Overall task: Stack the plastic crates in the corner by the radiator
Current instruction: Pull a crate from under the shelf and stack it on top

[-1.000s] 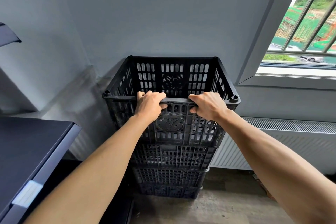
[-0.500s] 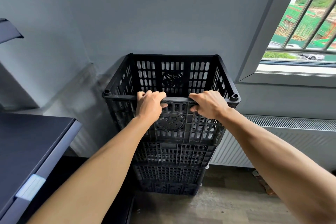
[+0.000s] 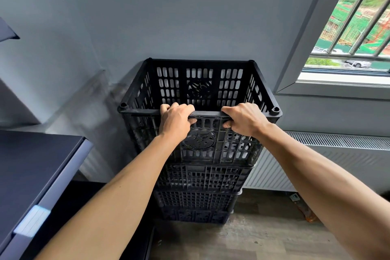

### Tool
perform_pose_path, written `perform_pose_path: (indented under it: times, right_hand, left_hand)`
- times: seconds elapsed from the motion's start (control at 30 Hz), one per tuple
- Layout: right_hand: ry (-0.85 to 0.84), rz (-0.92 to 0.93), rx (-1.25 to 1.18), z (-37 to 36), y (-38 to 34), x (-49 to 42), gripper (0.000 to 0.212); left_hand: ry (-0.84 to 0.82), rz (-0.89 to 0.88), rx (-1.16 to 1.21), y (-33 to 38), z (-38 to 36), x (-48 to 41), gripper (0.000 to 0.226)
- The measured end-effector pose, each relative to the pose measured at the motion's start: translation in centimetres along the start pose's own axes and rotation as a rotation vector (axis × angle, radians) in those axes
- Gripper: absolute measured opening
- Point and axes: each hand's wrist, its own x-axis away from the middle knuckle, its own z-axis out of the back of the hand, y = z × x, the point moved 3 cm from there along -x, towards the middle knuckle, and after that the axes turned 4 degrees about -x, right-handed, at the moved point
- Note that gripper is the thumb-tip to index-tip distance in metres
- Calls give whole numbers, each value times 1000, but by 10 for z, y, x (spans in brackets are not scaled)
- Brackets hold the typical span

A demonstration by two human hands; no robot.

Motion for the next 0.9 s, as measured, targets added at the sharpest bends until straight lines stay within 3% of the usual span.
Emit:
perform_pose_path:
  times: [0.4, 0.67, 0.9]
  right_hand:
    - [17, -35, -12, 0, -5, 9, 29]
    - [12, -60, -9, 0, -8, 2, 28]
    - [-11, -136, -40, 2, -20, -1, 25]
  left_hand:
    - [-48, -26, 20, 2, 8, 6, 13]
    - [-436, -95, 194, -21, 37, -2, 24]
    - [-362, -77, 87, -56, 36, 10, 34]
